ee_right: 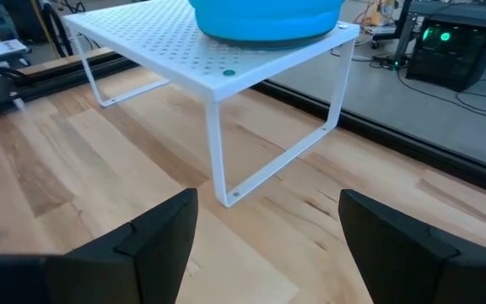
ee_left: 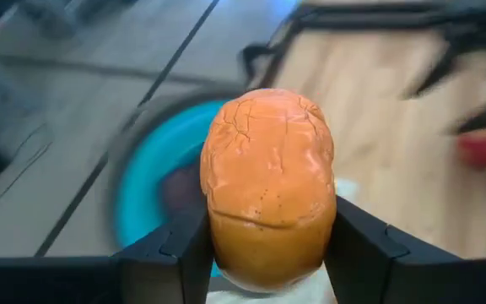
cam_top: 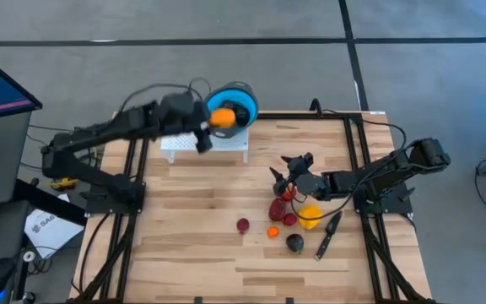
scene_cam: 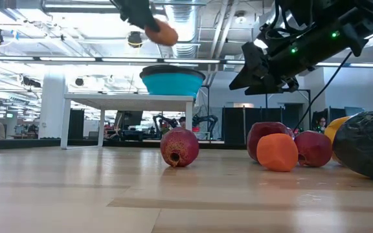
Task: Pick & Place Fruit
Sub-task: Put the yellow mango into the blue strainer bowl, then put the left red pomegranate into the blue strainer bowl
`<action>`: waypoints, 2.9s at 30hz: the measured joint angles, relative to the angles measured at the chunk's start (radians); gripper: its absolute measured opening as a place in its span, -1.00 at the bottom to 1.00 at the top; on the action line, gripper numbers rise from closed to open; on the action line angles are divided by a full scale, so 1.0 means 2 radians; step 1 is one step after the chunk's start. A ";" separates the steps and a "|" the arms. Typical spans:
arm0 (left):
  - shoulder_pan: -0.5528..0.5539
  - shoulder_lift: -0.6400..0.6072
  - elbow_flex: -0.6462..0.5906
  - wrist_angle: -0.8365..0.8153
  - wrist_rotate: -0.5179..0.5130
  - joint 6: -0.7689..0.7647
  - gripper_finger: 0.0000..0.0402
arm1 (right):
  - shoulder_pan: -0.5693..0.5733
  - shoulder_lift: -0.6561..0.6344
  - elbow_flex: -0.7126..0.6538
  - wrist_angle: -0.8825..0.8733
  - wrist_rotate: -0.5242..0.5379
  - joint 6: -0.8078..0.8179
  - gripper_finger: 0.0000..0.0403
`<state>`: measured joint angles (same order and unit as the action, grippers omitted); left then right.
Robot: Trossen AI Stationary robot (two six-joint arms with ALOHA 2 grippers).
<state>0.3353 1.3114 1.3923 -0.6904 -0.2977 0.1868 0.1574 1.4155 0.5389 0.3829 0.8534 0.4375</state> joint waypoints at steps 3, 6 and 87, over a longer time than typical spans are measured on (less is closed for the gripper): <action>0.055 0.030 0.036 -0.034 0.027 0.012 -0.15 | 0.000 0.000 0.000 0.000 -0.009 0.004 0.40; 0.097 0.065 0.064 -0.072 0.060 0.028 -0.13 | 0.000 0.000 0.000 0.000 -0.009 0.004 0.40; -0.245 0.217 -0.206 0.322 0.307 0.226 0.41 | -0.003 0.000 0.000 -0.002 -0.009 0.018 0.40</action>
<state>-0.1551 1.7454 0.9806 -0.0462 0.3164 0.6393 0.1507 1.4157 0.5392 0.3794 0.8360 0.4730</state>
